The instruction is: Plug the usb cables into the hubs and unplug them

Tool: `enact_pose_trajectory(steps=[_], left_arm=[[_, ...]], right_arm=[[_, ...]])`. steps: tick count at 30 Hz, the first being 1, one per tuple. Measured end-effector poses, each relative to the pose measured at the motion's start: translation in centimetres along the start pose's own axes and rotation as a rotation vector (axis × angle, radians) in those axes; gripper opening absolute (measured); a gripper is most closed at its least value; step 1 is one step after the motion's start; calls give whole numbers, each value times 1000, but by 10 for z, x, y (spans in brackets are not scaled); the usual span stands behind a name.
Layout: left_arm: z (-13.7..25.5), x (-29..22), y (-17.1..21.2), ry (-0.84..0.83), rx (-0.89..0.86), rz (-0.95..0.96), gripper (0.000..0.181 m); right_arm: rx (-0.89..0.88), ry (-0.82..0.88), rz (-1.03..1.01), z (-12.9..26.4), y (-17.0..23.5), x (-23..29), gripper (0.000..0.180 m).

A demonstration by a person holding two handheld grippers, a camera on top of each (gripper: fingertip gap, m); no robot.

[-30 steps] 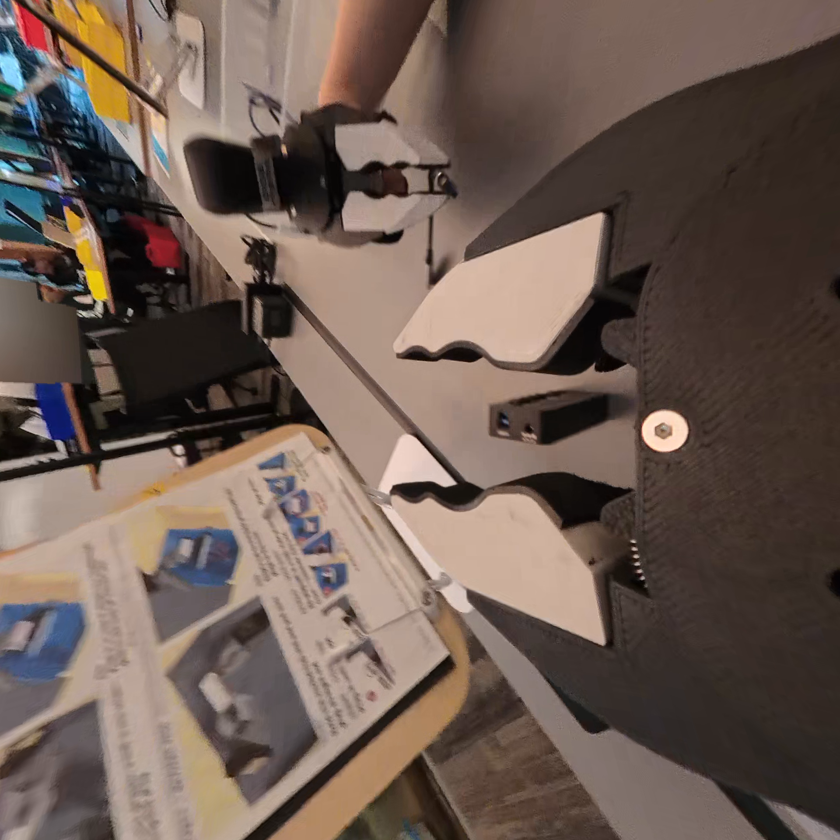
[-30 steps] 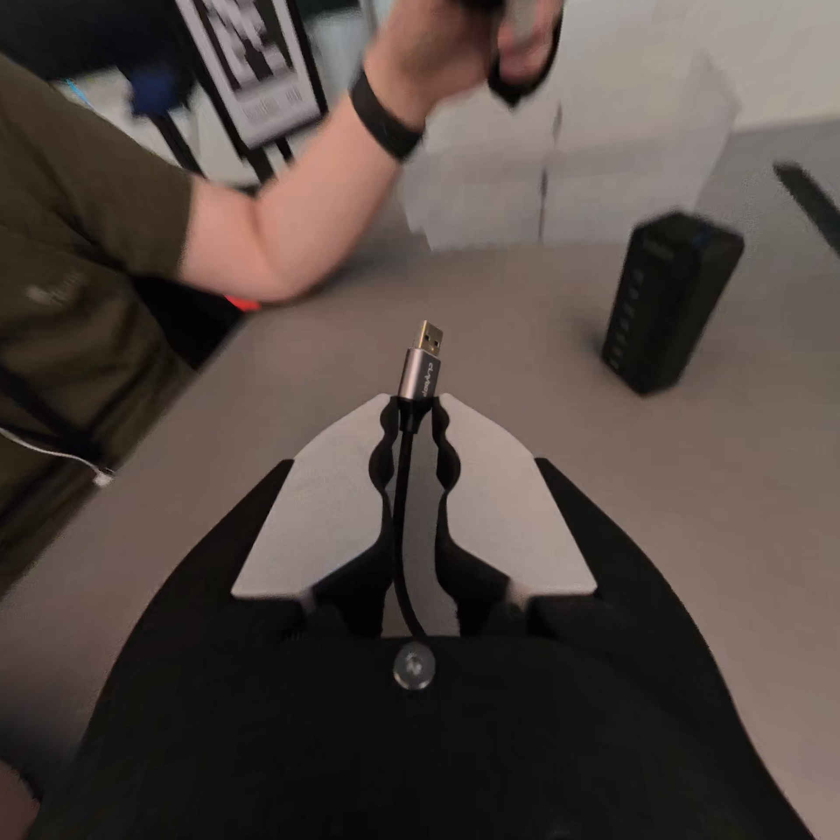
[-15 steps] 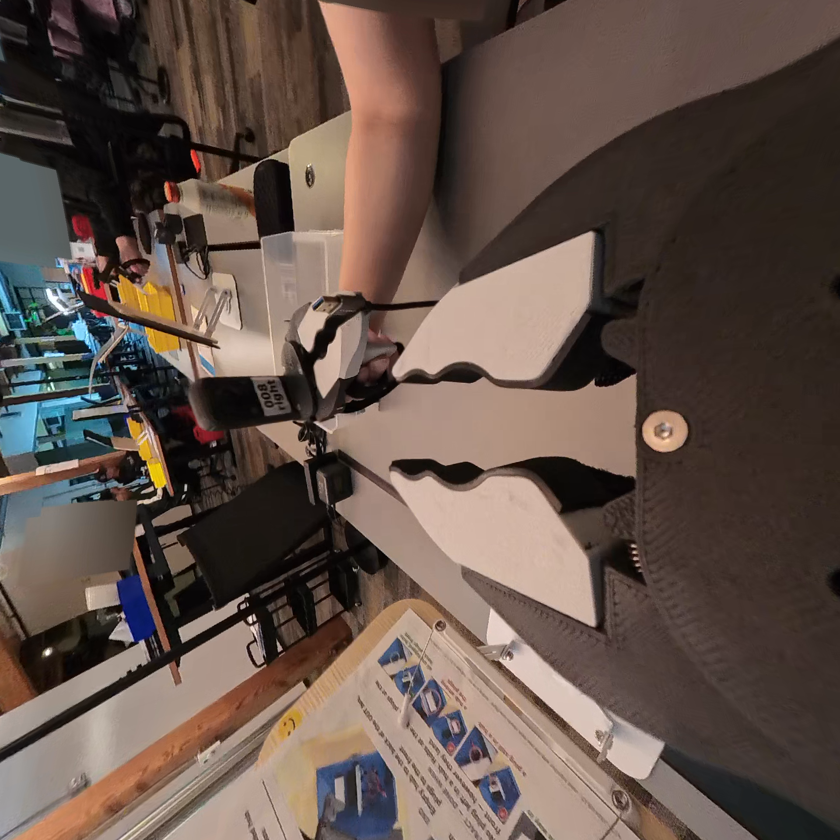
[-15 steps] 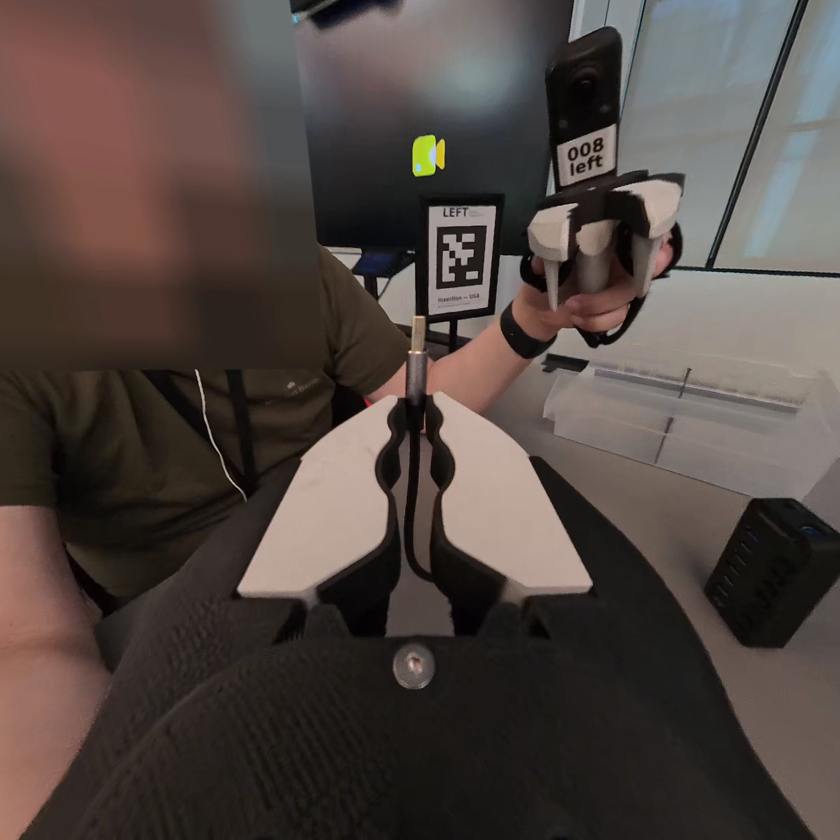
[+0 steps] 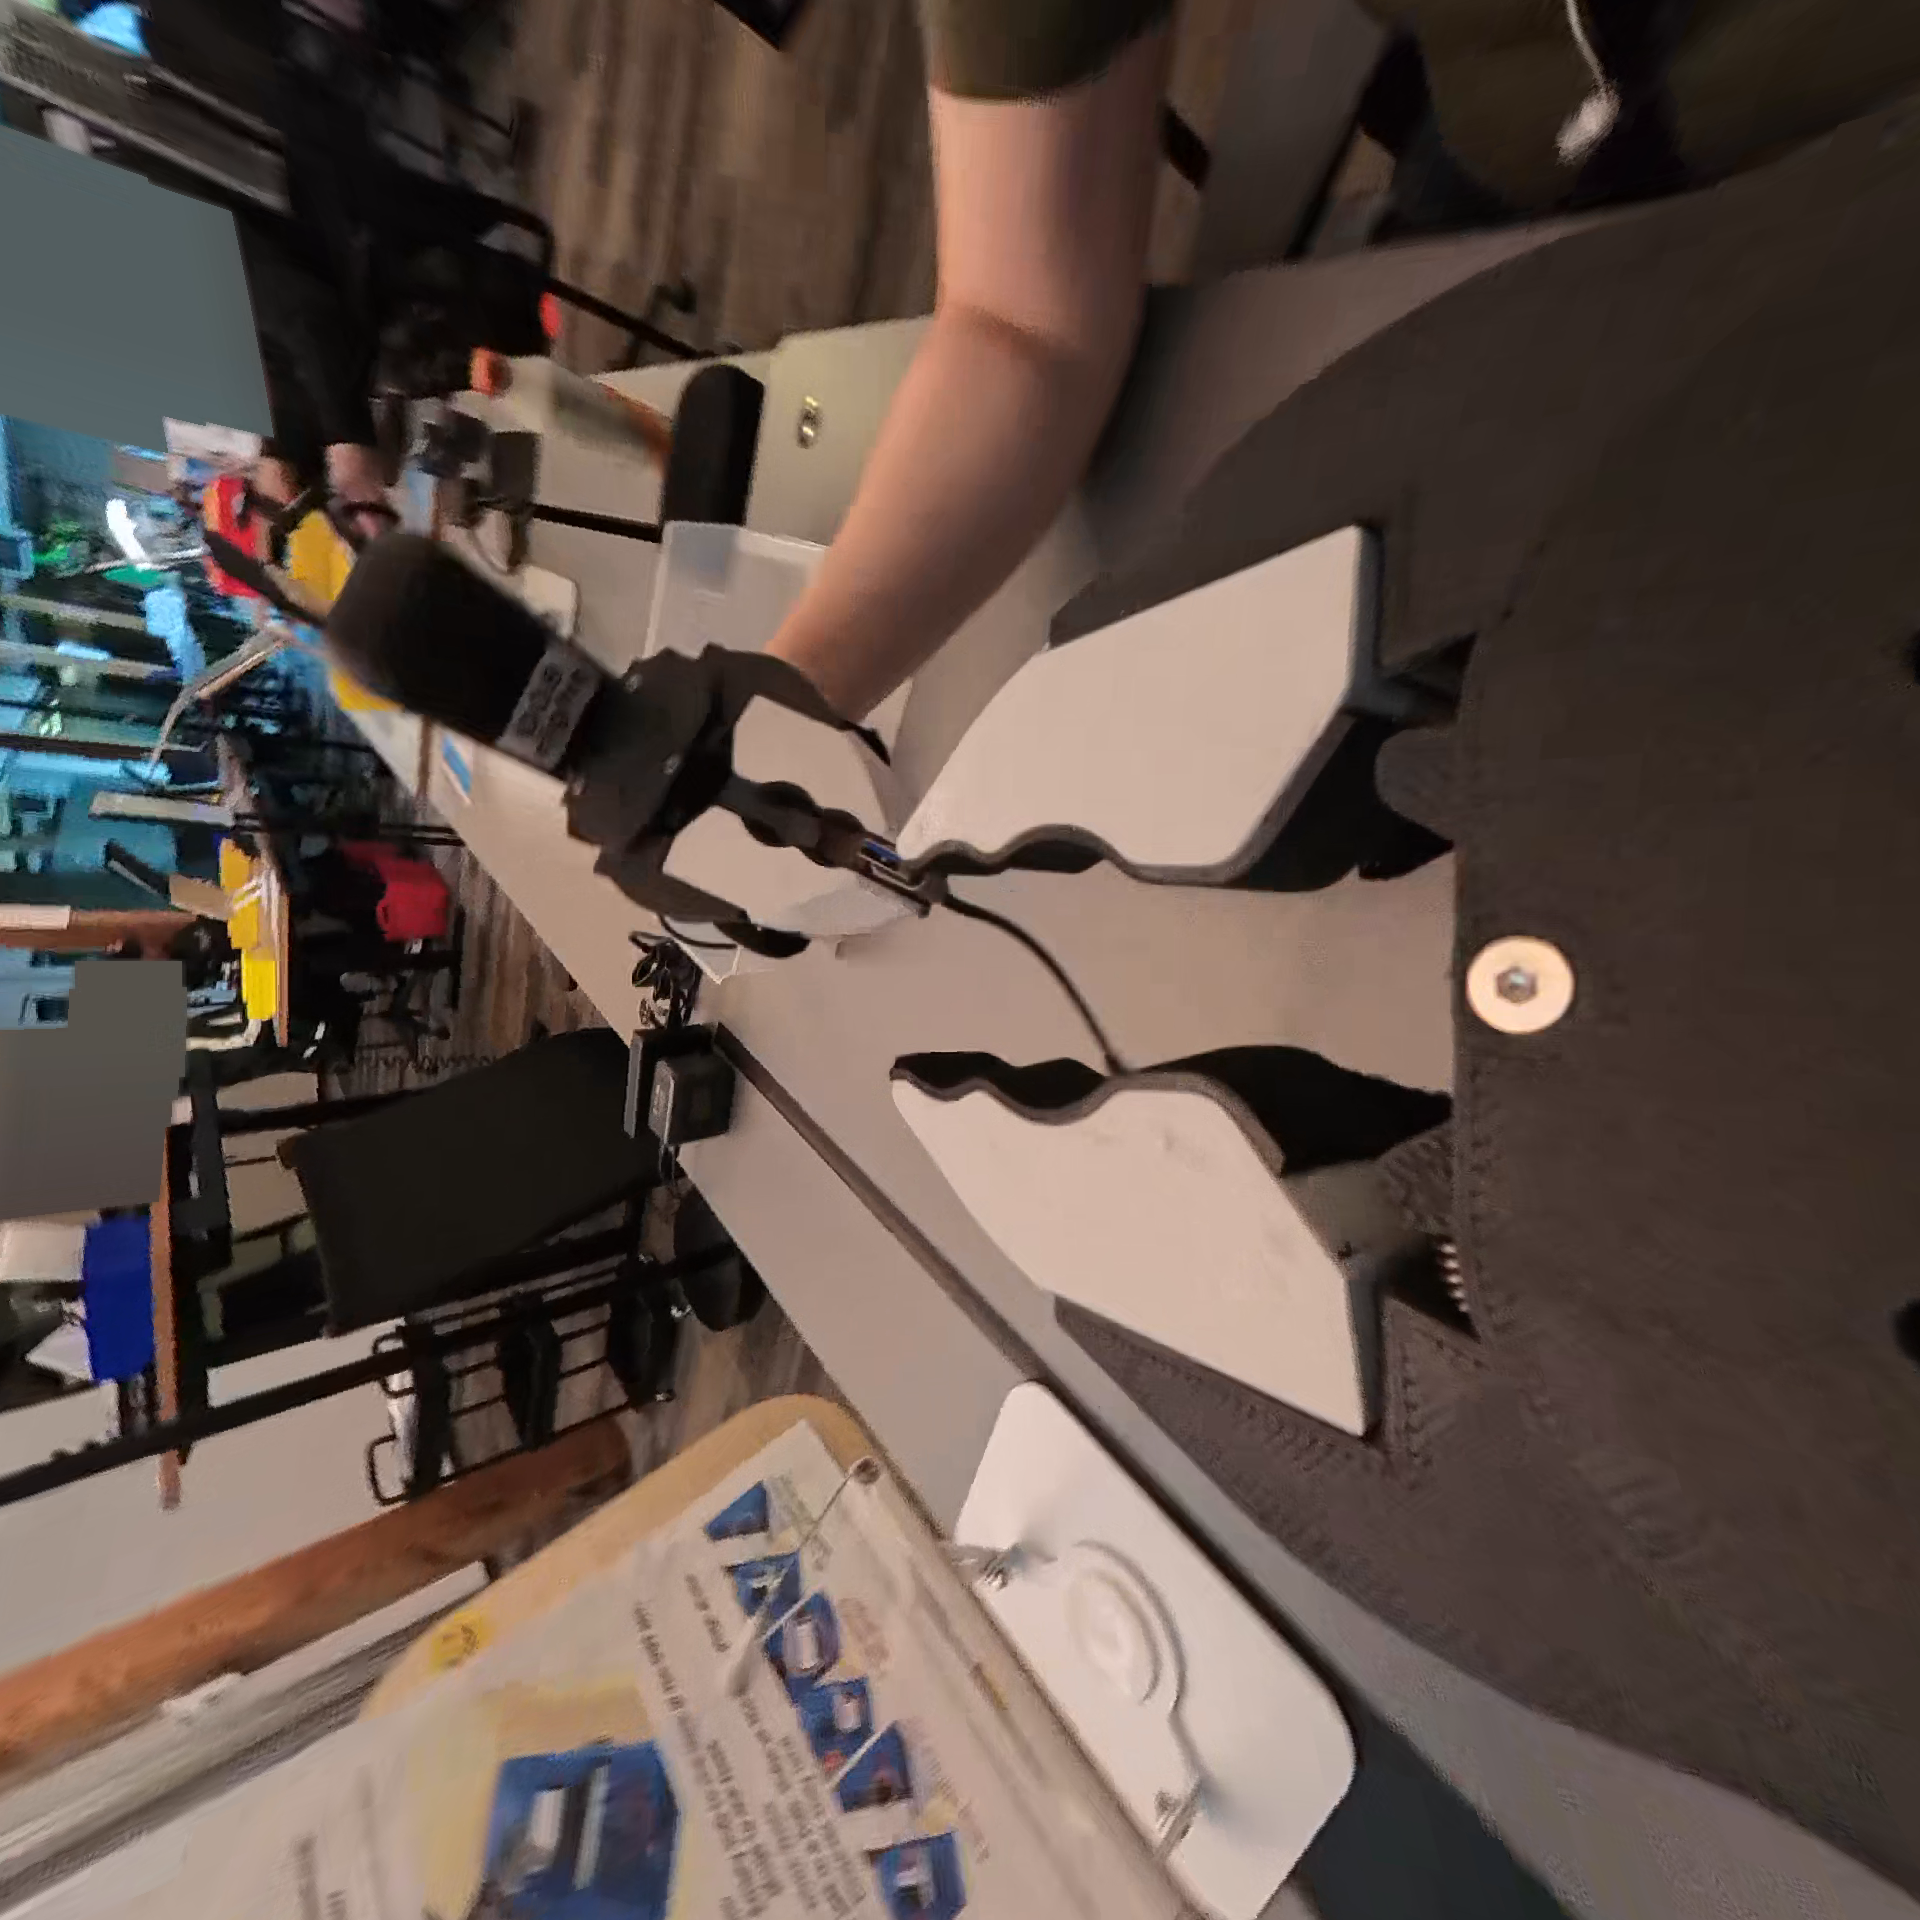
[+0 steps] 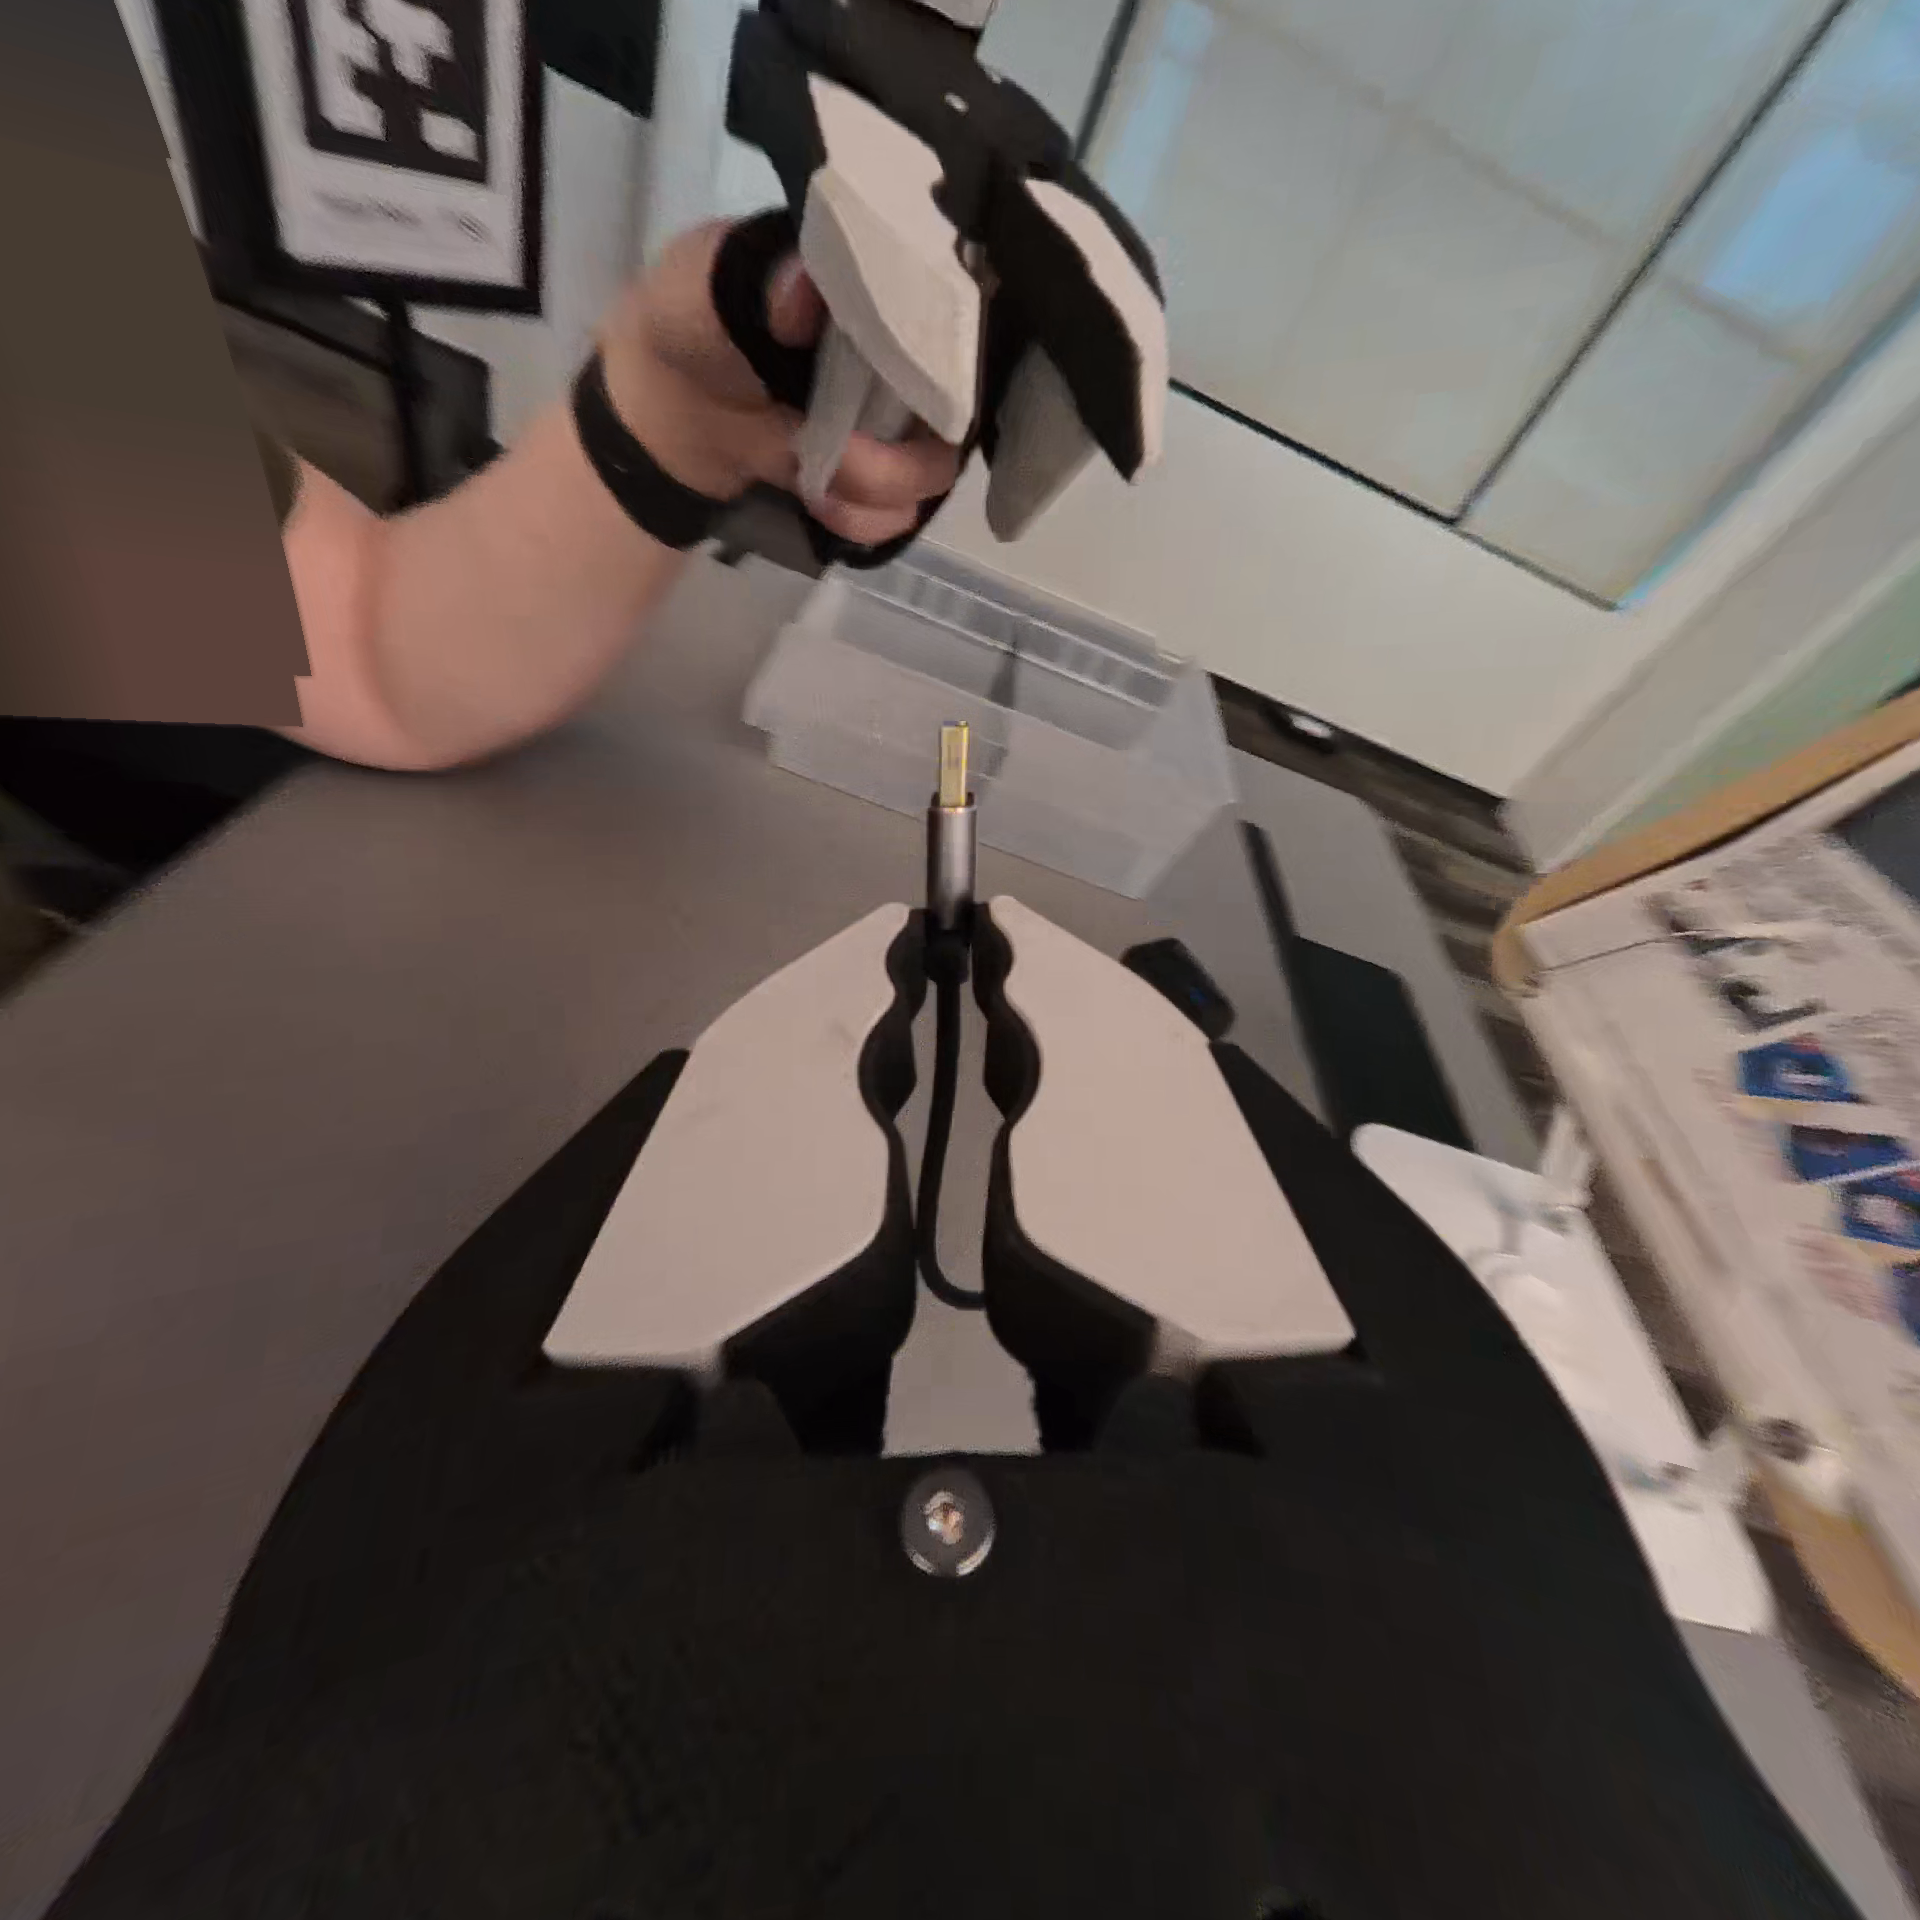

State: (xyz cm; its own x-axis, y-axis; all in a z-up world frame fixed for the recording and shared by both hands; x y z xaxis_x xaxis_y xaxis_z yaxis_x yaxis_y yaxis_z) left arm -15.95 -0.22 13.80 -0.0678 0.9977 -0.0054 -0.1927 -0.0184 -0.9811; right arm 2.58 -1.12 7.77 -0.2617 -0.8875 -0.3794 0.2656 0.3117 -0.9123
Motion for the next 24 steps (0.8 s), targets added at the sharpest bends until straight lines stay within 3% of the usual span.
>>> enact_pose_trajectory(steps=[13,17,22,24], left_arm=[[-6,6,9,65,50,98,31],[-7,14,11,54,14,194,34],[-22,9,10,57,-9,219,57],[-29,7,8,33,-32,205,59]], right_arm=[[41,30,92,-13,-7,8,8],[61,222,243,-12,-13,3,8],[50,588,516,-4,-33,0,8],[70,635,597,-5,-37,4,8]])
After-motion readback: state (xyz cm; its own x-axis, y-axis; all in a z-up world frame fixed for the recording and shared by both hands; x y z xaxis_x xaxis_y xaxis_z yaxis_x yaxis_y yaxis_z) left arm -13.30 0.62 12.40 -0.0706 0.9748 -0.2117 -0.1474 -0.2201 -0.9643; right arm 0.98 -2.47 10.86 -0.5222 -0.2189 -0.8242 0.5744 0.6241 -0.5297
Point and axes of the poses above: each gripper's, where its closed fingertips meet, z back along the fingers, y out of its underside, x = y × z across the jaws, the point moved 7 cm from there along z, back along the fingers, and after that the axes turned 6 degrees about y, right-handed, at the moved point
